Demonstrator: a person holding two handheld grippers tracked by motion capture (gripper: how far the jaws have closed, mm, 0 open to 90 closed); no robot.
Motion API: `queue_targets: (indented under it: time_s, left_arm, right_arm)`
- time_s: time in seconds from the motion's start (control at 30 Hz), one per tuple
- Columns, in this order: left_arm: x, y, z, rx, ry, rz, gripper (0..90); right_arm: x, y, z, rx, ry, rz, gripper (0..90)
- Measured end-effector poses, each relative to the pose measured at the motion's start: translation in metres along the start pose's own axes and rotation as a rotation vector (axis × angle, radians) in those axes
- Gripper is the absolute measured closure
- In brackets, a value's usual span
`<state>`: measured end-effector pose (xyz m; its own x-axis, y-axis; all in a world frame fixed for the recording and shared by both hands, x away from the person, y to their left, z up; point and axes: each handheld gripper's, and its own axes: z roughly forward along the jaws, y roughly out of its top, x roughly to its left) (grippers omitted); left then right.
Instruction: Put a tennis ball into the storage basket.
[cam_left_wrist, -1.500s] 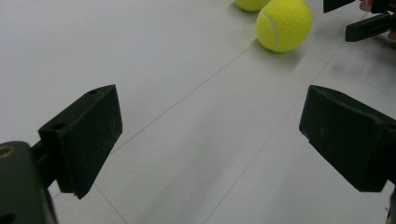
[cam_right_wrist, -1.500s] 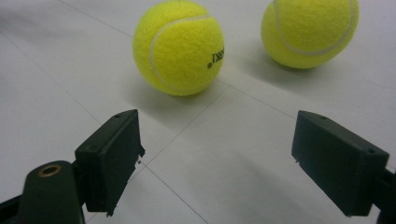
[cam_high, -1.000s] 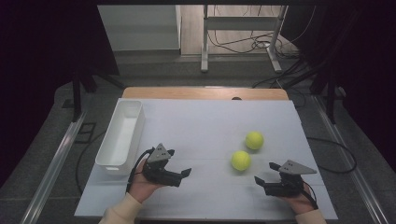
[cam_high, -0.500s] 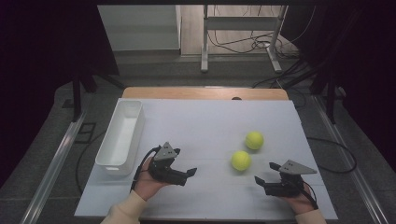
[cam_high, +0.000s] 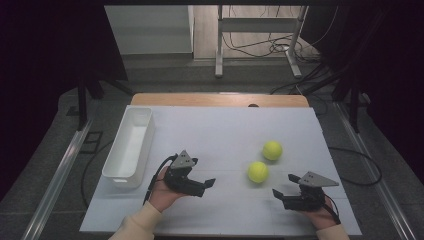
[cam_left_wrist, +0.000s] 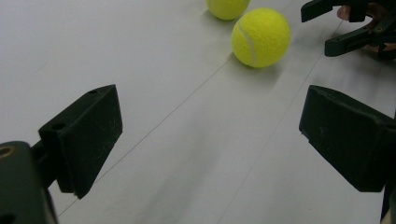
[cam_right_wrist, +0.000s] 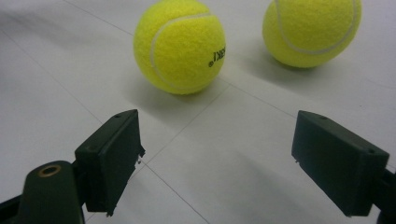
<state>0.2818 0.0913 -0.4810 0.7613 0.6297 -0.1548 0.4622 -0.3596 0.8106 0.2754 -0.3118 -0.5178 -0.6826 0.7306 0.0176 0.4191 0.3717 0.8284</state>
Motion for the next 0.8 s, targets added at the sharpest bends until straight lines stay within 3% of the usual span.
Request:
queue_targets:
  time_s: [0.8]
  left_arm:
    - [-0.007,0.013,0.017,0.011,-0.035,0.016,6.7]
  right_arm:
    - [0.000,0.000,0.000,0.000,0.007,0.001,16.3]
